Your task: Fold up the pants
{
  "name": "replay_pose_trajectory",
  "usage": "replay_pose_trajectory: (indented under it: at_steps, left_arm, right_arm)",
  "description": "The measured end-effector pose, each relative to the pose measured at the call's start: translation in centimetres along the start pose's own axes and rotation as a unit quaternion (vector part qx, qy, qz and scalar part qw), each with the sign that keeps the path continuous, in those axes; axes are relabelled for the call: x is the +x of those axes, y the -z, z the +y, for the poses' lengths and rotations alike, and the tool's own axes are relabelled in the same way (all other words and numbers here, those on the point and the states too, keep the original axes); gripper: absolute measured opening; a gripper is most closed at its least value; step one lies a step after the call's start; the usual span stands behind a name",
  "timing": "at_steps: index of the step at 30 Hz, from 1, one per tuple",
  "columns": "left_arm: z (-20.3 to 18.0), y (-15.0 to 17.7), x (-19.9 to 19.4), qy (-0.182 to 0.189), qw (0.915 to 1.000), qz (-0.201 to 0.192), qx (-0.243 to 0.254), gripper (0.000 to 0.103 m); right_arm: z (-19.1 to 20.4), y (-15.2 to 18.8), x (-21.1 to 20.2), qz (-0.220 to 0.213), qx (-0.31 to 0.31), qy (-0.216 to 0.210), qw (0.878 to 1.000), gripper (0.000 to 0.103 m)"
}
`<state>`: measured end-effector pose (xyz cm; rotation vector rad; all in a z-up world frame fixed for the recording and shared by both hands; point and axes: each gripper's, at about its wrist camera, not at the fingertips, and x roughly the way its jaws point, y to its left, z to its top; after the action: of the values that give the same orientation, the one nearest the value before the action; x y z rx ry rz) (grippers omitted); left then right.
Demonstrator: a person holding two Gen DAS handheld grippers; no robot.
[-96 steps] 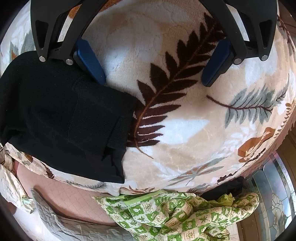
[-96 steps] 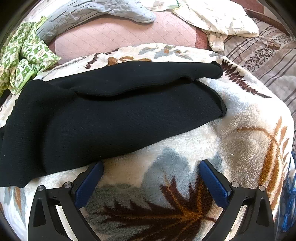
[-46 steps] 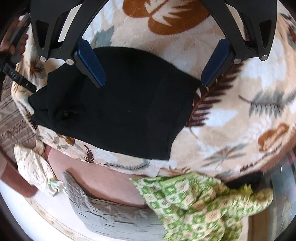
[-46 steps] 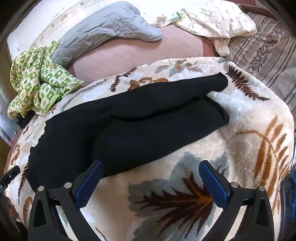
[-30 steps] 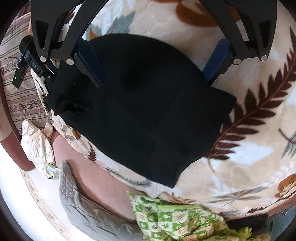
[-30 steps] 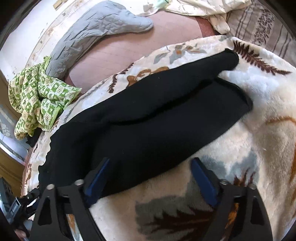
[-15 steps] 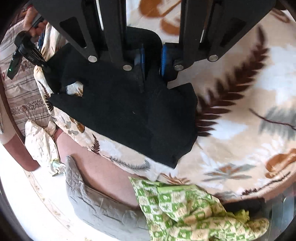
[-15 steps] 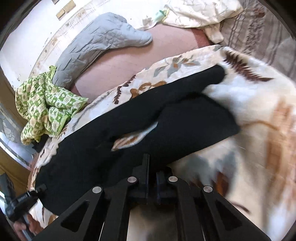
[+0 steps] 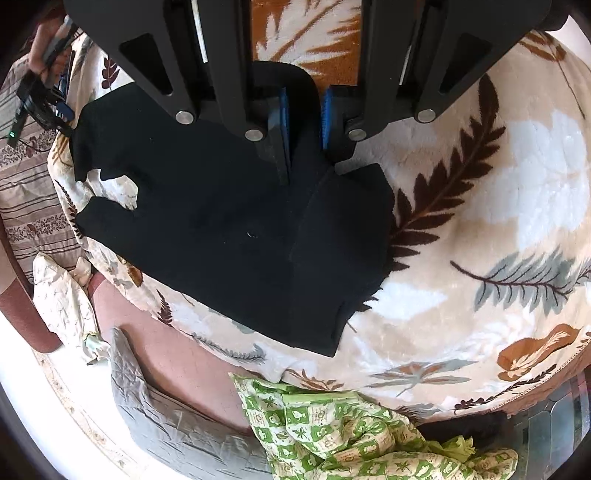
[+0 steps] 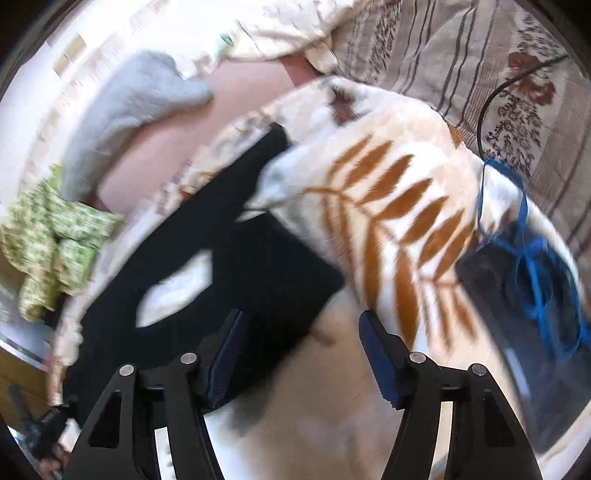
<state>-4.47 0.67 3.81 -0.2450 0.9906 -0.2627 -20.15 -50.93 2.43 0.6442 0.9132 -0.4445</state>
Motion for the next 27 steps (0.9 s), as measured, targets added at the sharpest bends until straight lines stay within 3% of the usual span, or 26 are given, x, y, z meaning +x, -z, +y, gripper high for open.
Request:
replay_pose_trajectory:
  at_steps: [3, 4, 6, 11, 15, 17, 20, 22, 25, 27]
  left_arm:
    - [0.2, 0.0, -0.1, 0.002, 1.0, 0.0, -0.004, 0.011]
    - [0.2, 0.0, -0.2, 0.002, 1.0, -0.001, -0.005, 0.011]
    - [0.3, 0.2, -0.4, 0.001, 1.0, -0.003, -0.008, 0.011]
    - [0.7, 0.5, -2.8, -0.007, 0.9995, -0.03, -0.002, 0.011]
    - [1.5, 1.3, -2.2, -0.025, 0.9995, -0.019, 0.005, 0.011]
    - [1.5, 1.6, -1.3, -0.034, 0.9994, -0.003, 0.005, 0.013]
    - [1.9, 1.7, -2.2, -0.038, 0.9992, -0.011, -0.005, 0.019]
    - [2.3, 1.5, -3.4, -0.041, 0.9988, -0.024, -0.005, 0.023]
    - [2.8, 1.1, -4.9, -0.056, 0.9975, -0.042, -0.005, 0.034]
    - [3.2, 0.8, -5.5, -0.059, 0.9971, -0.048, -0.005, 0.042]
  right_arm:
    - [0.1, -0.8, 1.5, -0.008, -0.002, -0.002, 1.0, 0.066]
    - [0.3, -1.0, 1.5, -0.013, -0.007, 0.0, 1.0, 0.05]
    - [0.8, -1.1, 1.6, -0.015, -0.022, -0.005, 1.0, 0.009]
    - [0.8, 0.1, -3.1, -0.06, -0.026, 0.006, 0.998, 0.009]
    - [0.1, 1.5, -3.4, -0.029, -0.037, 0.044, 0.998, 0.01]
    - [-0.4, 1.4, -1.3, 0.018, -0.023, 0.061, 0.998, 0.012]
    - [-0.1, 1.2, -2.3, -0.001, -0.026, 0.079, 0.997, 0.025]
    - [0.7, 1.1, -3.6, -0.024, -0.037, 0.086, 0.995, 0.043]
    - [3.2, 1.0, -5.3, -0.046, -0.063, 0.06, 0.995, 0.046]
    - [5.9, 1.4, -5.8, -0.051, -0.096, 0.019, 0.994, 0.047]
